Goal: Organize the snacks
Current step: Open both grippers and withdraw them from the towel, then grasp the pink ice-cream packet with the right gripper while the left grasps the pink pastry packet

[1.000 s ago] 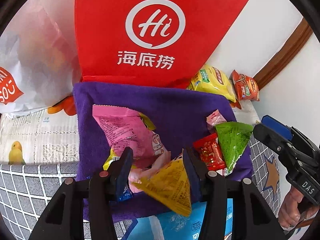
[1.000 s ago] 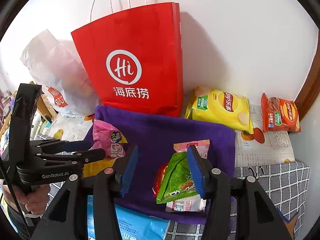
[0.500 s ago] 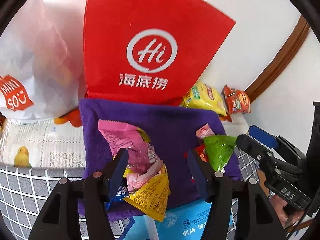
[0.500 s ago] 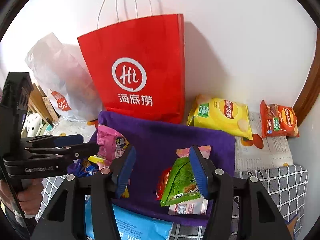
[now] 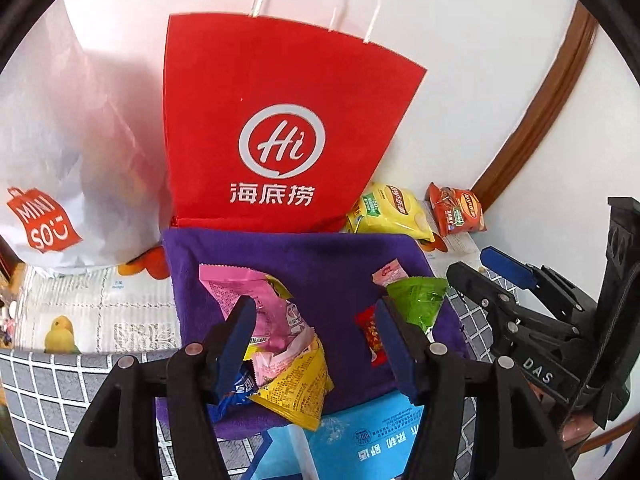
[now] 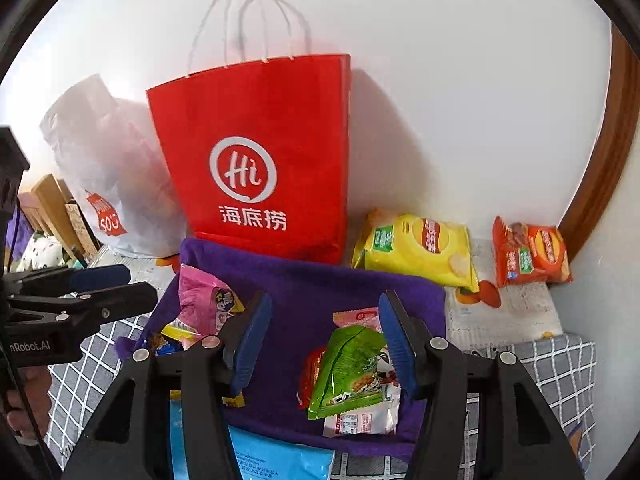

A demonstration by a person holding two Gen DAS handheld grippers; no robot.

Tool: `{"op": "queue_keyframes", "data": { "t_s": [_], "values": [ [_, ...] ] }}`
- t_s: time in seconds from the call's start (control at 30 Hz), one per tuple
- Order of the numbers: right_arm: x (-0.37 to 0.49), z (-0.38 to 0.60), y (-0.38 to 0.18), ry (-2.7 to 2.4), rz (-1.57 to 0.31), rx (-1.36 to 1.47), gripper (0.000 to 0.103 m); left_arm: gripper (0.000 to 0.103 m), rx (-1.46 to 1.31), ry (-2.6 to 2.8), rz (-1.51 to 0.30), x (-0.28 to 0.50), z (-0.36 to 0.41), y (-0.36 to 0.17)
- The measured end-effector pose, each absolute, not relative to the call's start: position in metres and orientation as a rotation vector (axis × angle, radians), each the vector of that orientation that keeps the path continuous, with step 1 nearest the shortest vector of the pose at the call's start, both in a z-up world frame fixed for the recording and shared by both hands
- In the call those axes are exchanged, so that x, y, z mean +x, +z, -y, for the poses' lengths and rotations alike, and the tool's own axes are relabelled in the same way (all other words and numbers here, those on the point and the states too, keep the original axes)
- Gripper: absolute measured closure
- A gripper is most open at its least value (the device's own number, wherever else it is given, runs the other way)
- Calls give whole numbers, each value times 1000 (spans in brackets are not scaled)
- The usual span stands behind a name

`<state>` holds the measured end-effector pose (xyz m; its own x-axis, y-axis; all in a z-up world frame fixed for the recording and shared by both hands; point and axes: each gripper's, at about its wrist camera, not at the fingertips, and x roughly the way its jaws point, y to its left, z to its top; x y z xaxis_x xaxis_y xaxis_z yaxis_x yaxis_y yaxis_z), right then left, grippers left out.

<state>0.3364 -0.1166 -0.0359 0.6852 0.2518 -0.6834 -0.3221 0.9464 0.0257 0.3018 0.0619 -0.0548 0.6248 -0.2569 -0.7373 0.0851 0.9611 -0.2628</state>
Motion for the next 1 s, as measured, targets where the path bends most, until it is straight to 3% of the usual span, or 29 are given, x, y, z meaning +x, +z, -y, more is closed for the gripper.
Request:
{"op": "queue_keyframes", "data": {
  "t_s": [0.67,1.0],
  "values": [
    [217,162,-30,297,-827,-107,47,43,-160,-295,-792,257,-32,-6],
    [170,159,-80,328,-910,-61,47,43,-221,-254,-914,220,-48,-37]
  ]
}}
